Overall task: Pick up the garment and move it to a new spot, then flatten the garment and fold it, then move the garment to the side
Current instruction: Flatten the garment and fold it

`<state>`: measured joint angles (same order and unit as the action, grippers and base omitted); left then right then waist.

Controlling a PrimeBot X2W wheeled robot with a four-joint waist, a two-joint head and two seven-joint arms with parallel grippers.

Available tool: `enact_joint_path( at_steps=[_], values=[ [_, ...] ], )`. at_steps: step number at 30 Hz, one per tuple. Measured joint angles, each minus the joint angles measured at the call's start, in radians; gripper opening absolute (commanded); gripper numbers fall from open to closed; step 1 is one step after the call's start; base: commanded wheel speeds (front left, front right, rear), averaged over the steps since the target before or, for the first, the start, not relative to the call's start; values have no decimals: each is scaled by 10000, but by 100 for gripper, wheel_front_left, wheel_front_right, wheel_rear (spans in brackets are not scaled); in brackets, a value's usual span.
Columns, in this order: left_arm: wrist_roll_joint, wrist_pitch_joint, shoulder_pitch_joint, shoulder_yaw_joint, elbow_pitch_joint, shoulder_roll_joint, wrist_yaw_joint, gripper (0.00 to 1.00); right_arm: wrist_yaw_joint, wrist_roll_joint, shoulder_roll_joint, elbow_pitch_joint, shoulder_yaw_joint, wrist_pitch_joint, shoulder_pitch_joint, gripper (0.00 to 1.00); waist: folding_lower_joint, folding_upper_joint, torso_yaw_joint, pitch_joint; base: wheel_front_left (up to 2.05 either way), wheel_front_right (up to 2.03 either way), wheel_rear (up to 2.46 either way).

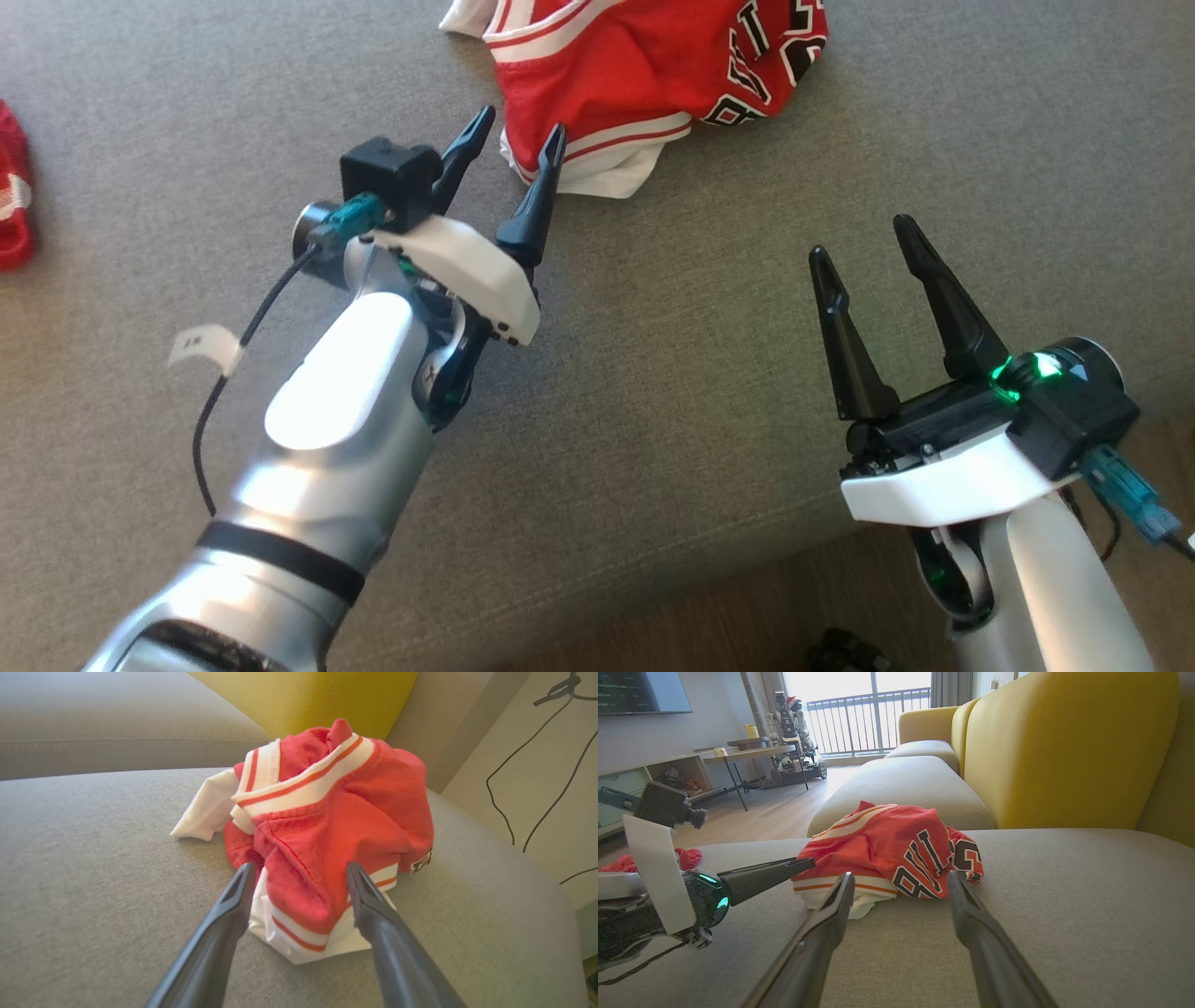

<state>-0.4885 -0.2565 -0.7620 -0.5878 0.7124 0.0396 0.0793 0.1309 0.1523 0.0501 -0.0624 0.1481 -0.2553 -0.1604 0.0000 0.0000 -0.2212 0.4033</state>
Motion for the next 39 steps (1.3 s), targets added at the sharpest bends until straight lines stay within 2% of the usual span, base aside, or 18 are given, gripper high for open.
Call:
enact_joint_path(
  at_steps=[2, 3, 4, 7, 13, 15, 20, 21, 26, 30, 33, 37, 39],
  values=[
    [-84, 2, -232, -159, 146, 2, 92, 99, 0, 2, 0, -2, 13, 0, -25, 100, 0, 0, -35, 75, 0, 0, 0],
    [-174, 0, -326, -159, 144, -8, 102, 54, 0, 19, 0, -8, 15, 0, -38, 100, 0, 0, -48, 107, 0, 0, 0],
    [-197, 0, -427, -165, 148, -8, 115, 0, 0, 61, 0, -19, 12, 0, -46, 100, 0, 0, -57, 133, 0, 0, 0],
    [-422, 0, -663, -153, 121, -4, 316, 0, 0, 196, 0, -31, -2, 0, -164, 100, 0, 0, -101, 160, 0, 0, 0],
    [-2259, 230, -1091, -815, -334, 38, 443, 0, 0, 506, 0, -82, 119, 0, -210, 100, 0, 0, -342, 13, 0, 0, 0],
    [-2464, 458, -1733, -1156, -819, 46, 449, 0, 0, 663, 0, -84, 251, 0, -258, 100, 0, 0, -481, -61, 0, 0, 0],
    [-3172, 1310, -4074, -1218, -1785, 401, 449, 0, 0, 1162, 0, -107, 483, 0, -438, 100, 0, 0, -984, -248, 0, 0, 0],
    [-3172, 1310, -4074, -1218, -1785, 401, 449, 0, 0, 1162, 0, -107, 483, 0, -438, 100, 0, 0, -984, -248, 0, 0, 0],
    [-4293, 2349, -5633, -652, -1862, 360, 439, 0, 0, 1820, 4, -132, 654, 0, -504, 100, 0, 0, -1626, -476, 0, 0, 0],
    [-4736, 2458, -6676, -261, -1593, 119, 157, 0, 0, 2186, 4, -257, 844, 0, -554, 100, 0, 0, -2137, -672, 0, 0, 0],
    [-4759, 1990, -7487, -188, -1392, -63, -46, 0, 0, 2401, 4, -330, 779, 0, -552, 100, 0, 0, -2379, -808, 0, 0, 0],
    [-4723, 949, -8315, -13, -963, -184, -554, 0, 0, 2477, 8, -366, 558, 0, -550, 100, 0, 0, -2334, -856, 0, 0, 0],
    [-4719, 811, -8194, 65, -504, -117, -732, 0, 0, 2477, 8, -385, 510, 0, -549, 100, 0, 0, -2223, -878, 0, 0, 0]
  ],
)
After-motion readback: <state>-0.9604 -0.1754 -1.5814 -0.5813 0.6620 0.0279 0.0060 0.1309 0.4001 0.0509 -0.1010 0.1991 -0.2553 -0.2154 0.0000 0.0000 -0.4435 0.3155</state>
